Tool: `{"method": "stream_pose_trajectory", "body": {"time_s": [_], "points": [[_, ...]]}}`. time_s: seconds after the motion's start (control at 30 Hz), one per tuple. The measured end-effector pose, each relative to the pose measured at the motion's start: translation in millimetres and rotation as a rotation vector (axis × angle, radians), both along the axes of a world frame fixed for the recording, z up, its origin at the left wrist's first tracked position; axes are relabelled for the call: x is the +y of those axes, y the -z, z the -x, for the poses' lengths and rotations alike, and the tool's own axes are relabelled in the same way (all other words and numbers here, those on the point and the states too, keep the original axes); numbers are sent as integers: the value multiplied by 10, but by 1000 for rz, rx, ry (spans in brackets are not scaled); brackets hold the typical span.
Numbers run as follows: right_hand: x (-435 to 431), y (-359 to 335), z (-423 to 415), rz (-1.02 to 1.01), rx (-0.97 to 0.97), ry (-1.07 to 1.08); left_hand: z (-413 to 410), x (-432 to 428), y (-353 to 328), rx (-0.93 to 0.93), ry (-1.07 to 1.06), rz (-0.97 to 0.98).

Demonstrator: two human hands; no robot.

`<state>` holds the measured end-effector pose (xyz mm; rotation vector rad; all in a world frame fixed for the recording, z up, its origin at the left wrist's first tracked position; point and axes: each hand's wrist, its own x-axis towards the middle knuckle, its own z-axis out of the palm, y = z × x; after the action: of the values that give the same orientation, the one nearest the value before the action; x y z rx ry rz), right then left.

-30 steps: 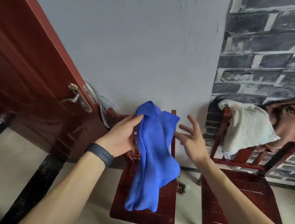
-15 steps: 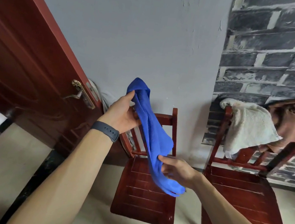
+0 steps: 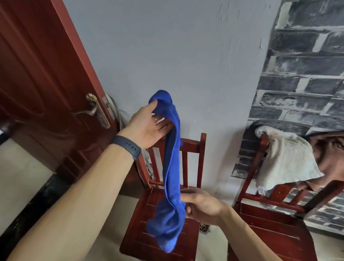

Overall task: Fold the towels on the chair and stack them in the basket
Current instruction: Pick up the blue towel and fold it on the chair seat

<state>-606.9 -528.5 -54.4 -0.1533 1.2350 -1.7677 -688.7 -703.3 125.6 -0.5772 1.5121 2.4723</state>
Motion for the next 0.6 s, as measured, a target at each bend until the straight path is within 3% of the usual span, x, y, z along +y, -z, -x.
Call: {"method": "stream_pose_trajectory", "body": {"time_s": [0.07, 0.13, 0.2, 0.33, 0.43, 0.5, 0.6], "points": [[-29, 25, 17, -9, -14, 138, -141, -2, 188, -37, 97, 236], [-44, 32, 20, 4, -16, 323, -441, 63, 522, -120, 243, 607], [-49, 17, 12, -46, 35, 432, -786, 133, 892, -182, 412, 759], [-21, -23, -89, -255, 232, 422, -943, 143, 1362, -139, 387, 727], [90, 16, -260, -146, 82, 445, -900, 158, 1455, -79, 343, 824], [197, 138, -351, -175, -25, 558, -916, 200, 1459, -82, 294, 739], [370, 373, -421, -399, -64, 632, -928, 301, 1452, -190, 219, 461]]}}
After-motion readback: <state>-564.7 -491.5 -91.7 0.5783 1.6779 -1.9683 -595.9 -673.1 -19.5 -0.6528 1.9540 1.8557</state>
